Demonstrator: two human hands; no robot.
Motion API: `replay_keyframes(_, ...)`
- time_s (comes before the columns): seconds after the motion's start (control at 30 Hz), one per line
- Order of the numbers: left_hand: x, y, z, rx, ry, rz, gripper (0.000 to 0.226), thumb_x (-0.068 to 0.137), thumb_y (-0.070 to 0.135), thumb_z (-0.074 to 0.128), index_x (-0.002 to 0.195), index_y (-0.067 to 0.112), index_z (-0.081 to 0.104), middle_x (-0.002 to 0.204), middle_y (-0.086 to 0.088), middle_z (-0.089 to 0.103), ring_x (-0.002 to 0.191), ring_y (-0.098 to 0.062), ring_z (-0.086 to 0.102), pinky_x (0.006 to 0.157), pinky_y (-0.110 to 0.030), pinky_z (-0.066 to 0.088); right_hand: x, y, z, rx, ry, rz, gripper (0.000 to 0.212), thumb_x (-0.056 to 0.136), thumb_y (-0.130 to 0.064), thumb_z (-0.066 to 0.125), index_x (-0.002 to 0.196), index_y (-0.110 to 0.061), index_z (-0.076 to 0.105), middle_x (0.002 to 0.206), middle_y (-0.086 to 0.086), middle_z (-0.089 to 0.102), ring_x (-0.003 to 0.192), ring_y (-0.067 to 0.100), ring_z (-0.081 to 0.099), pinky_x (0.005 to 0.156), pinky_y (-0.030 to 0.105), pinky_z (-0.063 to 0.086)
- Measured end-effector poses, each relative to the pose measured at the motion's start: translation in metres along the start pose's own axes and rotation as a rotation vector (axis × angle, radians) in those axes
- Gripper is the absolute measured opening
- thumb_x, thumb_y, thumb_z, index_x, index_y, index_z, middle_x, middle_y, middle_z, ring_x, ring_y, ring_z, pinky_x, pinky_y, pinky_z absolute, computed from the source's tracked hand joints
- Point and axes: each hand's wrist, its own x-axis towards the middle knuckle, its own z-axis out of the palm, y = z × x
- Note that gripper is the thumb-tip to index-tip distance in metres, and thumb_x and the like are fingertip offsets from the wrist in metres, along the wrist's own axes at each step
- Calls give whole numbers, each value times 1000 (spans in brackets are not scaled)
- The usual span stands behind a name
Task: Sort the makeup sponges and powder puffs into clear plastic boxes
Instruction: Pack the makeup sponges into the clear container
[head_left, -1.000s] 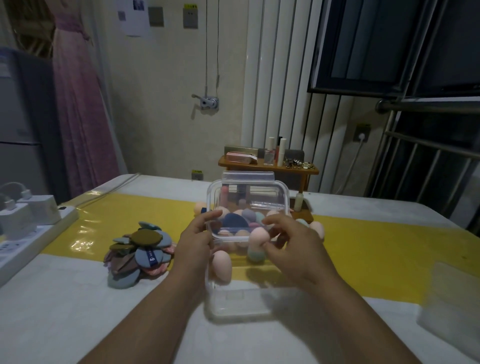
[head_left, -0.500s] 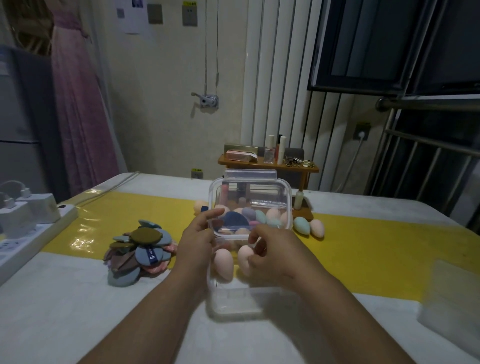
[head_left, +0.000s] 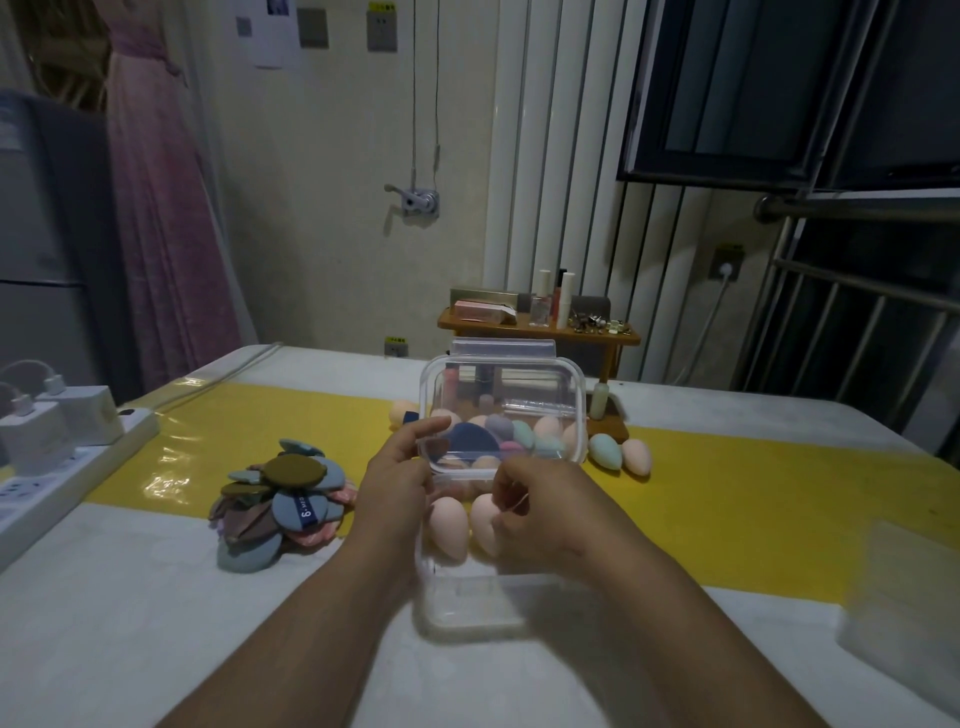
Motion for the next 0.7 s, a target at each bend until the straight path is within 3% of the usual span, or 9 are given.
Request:
replay_keyframes(0.17, 1, 0, -1, 24, 5, -7, 65, 74, -11, 36, 103, 33, 75, 118, -4, 66, 102, -28, 68, 62, -30, 58, 0, -2, 1, -11, -14, 5, 21, 84, -26, 64, 103, -35, 69, 117, -9, 65, 97, 16, 60, 75, 22, 46)
replay_keyframes(0.5, -3, 2, 0, 32, 6, -16, 64, 76, -9, 37, 104, 34, 74, 119, -4, 65, 106, -31, 66, 71, -39, 60, -2, -1, -3, -3, 19, -20, 16, 85, -23, 63, 96, -31, 70, 98, -7, 67, 87, 14, 60, 73, 24, 49)
replay_keyframes(0.7, -6, 7, 2, 29, 6, -16, 65, 77, -12, 35, 103, 32, 75, 117, -5, 66, 103, -29, 67, 63, -31, 58, 0, 3, -6, 57, 125, -90, 11, 87, -24, 64, 93, -28, 72, 97, -6, 68, 88, 13, 60, 74, 29, 51)
